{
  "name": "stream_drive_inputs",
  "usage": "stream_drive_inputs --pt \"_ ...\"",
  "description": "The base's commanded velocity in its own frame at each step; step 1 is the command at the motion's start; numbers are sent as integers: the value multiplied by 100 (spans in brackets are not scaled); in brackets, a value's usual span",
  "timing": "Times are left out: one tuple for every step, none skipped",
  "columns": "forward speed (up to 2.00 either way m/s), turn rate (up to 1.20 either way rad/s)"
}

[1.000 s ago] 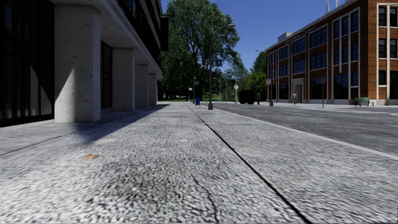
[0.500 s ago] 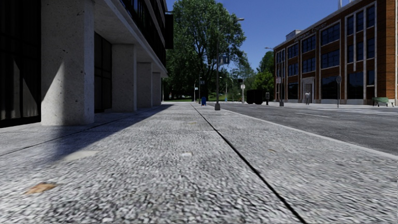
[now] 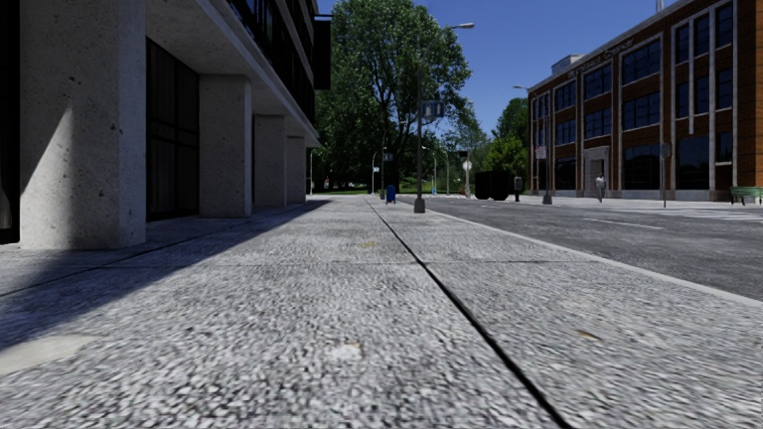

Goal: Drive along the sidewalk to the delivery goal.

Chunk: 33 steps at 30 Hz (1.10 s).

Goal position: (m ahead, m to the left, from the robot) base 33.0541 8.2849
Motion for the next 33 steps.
stream_drive_inputs --pt "200 0" --pt "200 0" --pt "200 0" --pt "200 0" --pt "200 0" --pt "200 0" --pt "200 0" --pt "200 0" --pt "200 0" --pt "200 0" --pt "200 0" --pt "200 0" --pt "200 0" --pt "200 0" --pt "200 0" --pt "200 0" --pt "200 0" --pt "200 0" --pt "200 0" --pt "200 0" --pt "200 0" --pt "200 0" --pt "200 0" --pt "200 0" --pt "200 0" --pt "200 0" --pt "200 0" --pt "200 0" --pt "200 0" --pt "200 0" --pt "200 0" --pt "200 0" --pt "200 0"
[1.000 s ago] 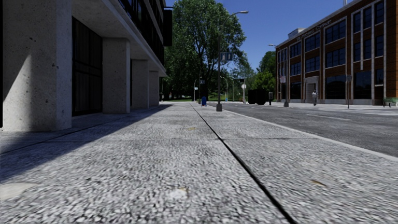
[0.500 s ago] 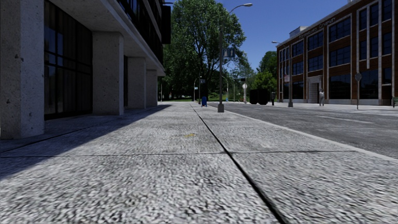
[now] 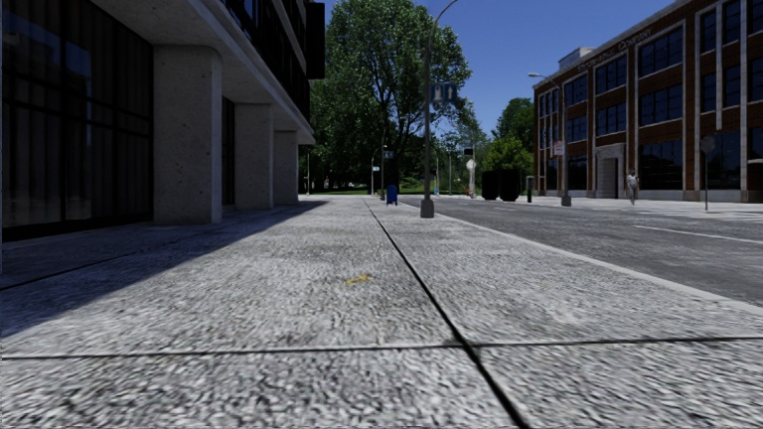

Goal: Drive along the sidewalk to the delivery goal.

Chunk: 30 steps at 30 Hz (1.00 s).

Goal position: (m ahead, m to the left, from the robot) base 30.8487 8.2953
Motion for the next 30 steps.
stream_drive_inputs --pt "200 0" --pt "200 0" --pt "200 0" --pt "200 0" --pt "200 0" --pt "200 0" --pt "200 0" --pt "200 0" --pt "200 0" --pt "200 0" --pt "200 0" --pt "200 0" --pt "200 0" --pt "200 0" --pt "200 0" --pt "200 0" --pt "200 0" --pt "200 0" --pt "200 0" --pt "200 0" --pt "200 0" --pt "200 0" --pt "200 0" --pt "200 0" --pt "200 0" --pt "200 0" --pt "200 0" --pt "200 0" --pt "200 0" --pt "200 0"
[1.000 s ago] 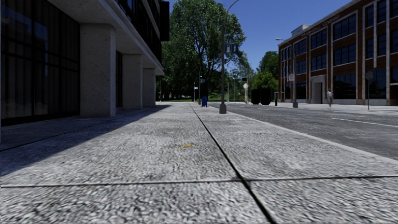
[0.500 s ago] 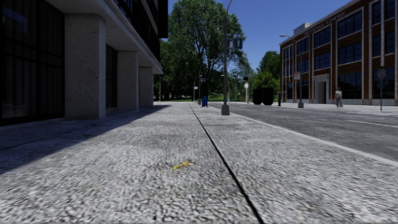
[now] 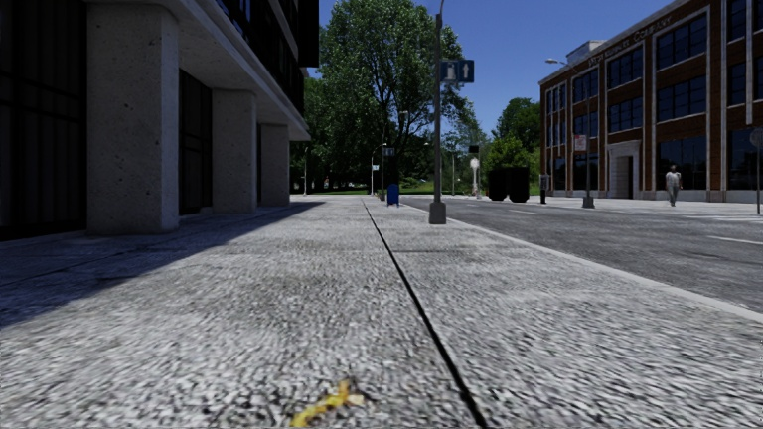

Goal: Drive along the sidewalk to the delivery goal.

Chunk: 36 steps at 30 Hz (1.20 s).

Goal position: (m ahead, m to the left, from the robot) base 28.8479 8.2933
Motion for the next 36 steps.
stream_drive_inputs --pt "200 0" --pt "200 0" --pt "200 0" --pt "200 0" --pt "200 0" --pt "200 0" --pt "200 8" --pt "200 8" --pt "200 35" --pt "200 53" --pt "200 59" --pt "200 11" --pt "200 0" --pt "200 0" --pt "200 0" --pt "200 0" --pt "200 0" --pt "200 0" --pt "200 0" --pt "200 0" --pt "200 0" --pt "200 0" --pt "200 0" --pt "200 0" --pt "200 0" --pt "200 0" --pt "200 0" --pt "200 0" --pt "200 0" --pt "200 0" --pt "200 0" --pt "200 0" --pt "200 0" --pt "200 0" --pt "200 0" --pt "200 0"
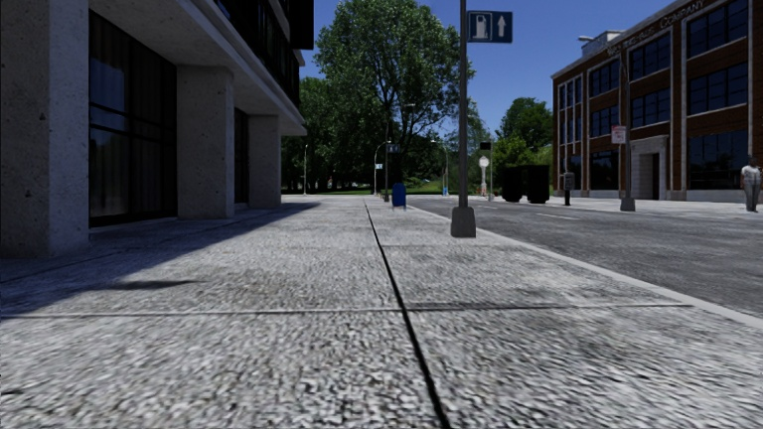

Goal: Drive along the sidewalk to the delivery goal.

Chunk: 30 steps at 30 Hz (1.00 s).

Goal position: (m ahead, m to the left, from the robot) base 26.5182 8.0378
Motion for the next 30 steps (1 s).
stream_drive_inputs --pt "200 0" --pt "200 0" --pt "200 0" --pt "200 0" --pt "200 0" --pt "200 0" --pt "200 0" --pt "200 0" --pt "200 0" --pt "200 0" --pt "200 0" --pt "200 0" --pt "200 0" --pt "200 0" --pt "200 0" --pt "200 0" --pt "200 0" --pt "200 0" --pt "200 0" --pt "200 0" --pt "200 0" --pt "200 0" --pt "200 0" --pt "200 0" --pt "200 0" --pt "200 0" --pt "200 0" --pt "200 0" --pt "200 0" --pt "200 0"
